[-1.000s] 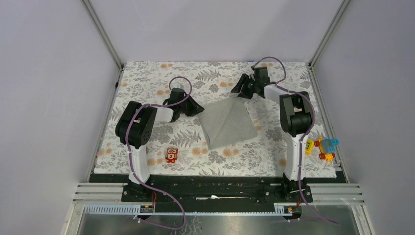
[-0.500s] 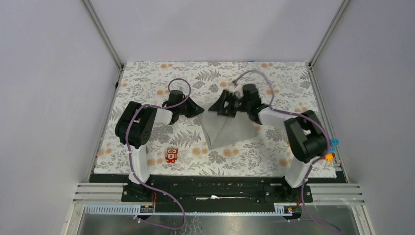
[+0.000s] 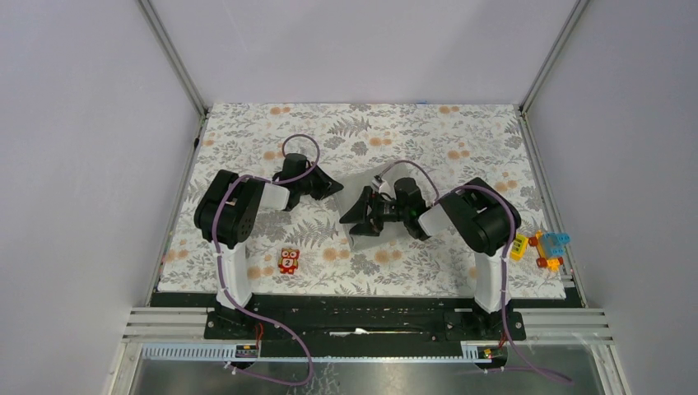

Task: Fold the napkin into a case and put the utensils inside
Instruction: Smooth out the upper triangle-folded napkin at the center of the board, then pick up the upper triangle-folded napkin from the center of the board.

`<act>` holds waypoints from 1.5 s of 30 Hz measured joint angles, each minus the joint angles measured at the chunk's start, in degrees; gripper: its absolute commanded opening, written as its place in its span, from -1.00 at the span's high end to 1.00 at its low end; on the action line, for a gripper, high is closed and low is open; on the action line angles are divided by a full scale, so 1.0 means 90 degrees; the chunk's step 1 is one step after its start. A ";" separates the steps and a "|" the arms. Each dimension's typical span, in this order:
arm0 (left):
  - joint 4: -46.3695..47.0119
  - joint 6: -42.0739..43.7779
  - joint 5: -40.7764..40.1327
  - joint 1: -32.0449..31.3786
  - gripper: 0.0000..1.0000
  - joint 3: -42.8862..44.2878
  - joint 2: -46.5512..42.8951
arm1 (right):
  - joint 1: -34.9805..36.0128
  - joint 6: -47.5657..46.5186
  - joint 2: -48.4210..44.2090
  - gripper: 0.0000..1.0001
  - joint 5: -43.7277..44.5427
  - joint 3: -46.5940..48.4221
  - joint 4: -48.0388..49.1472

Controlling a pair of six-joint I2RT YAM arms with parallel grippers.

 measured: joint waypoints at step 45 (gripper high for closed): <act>0.0194 -0.0158 0.0418 0.0197 0.89 -0.0051 0.0117 | 0.3011 -0.3745 -0.0804 0.08 0.7045 0.3956 -0.9826</act>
